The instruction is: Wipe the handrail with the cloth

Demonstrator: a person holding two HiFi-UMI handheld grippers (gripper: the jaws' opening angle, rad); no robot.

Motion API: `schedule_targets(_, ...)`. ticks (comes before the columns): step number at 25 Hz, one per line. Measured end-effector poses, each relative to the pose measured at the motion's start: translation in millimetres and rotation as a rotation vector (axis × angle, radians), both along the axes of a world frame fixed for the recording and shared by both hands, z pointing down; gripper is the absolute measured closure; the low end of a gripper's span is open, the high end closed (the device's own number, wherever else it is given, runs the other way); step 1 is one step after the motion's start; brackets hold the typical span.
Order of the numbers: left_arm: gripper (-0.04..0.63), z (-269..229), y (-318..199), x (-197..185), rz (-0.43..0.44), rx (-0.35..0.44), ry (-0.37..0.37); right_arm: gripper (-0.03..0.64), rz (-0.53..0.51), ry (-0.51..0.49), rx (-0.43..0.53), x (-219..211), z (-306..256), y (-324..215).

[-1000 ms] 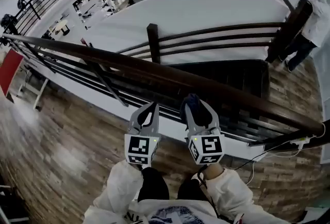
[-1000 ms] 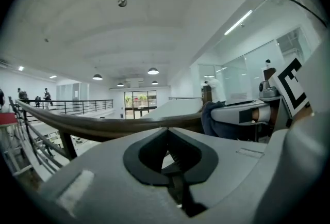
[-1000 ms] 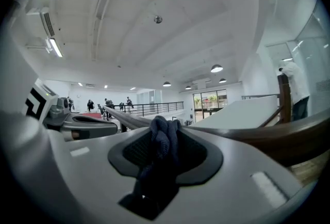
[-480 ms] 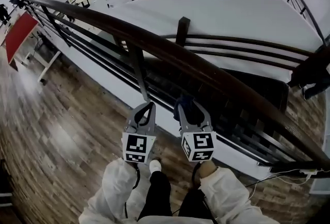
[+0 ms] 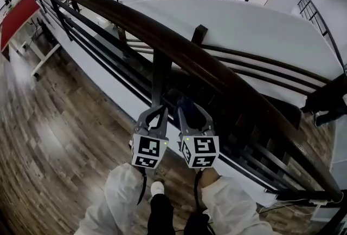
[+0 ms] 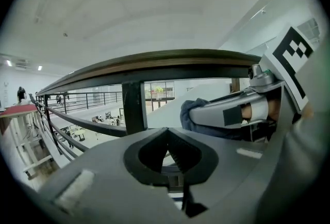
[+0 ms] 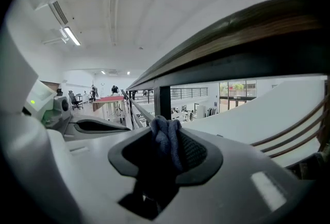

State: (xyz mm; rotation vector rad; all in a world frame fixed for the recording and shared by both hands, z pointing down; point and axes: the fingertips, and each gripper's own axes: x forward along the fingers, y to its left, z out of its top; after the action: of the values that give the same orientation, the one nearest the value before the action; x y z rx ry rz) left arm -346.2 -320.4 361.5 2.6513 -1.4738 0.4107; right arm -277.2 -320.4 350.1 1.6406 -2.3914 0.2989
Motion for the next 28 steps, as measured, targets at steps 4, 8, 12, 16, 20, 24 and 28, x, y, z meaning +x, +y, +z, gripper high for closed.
schedule_targets(4,0.595,9.2,-34.3,-9.6,-0.016,-0.002,0.010,0.477,-0.009,-0.020,-0.029,-21.4,17.6,-30.3)
schedule_targets(8,0.595,13.6,-62.7,-17.3,-0.013,-0.002,0.005,0.477,-0.009,-0.036,-0.048,-39.9,29.5,-57.4)
schedule_targets(12,0.595,17.5,-79.4,-22.8,-0.010,-0.008,0.005,0.477,0.013,-0.059,-0.074,-48.5,37.9,-81.4)
schedule_targets(16,0.595,22.4,-93.5,-27.0,-0.009,-0.018,0.010,0.477,0.044,-0.066,-0.106,-51.6,48.0,-101.6)
schedule_targets(20,0.595,28.5,-101.4,-30.4,-0.009,-0.029,0.018,0.474,0.057,-0.030,-0.095,-53.7,52.9,-106.2)
schedule_targets(24,0.595,29.5,-104.3,-33.9,-0.017,-0.035,0.028,0.474,0.070,-0.016,-0.102,-54.1,54.4,-105.4)
schedule_targets(28,0.595,29.0,-103.2,-31.8,-0.016,-0.035,0.034,0.476,0.098,-0.038,-0.118,-49.3,55.1,-104.2)
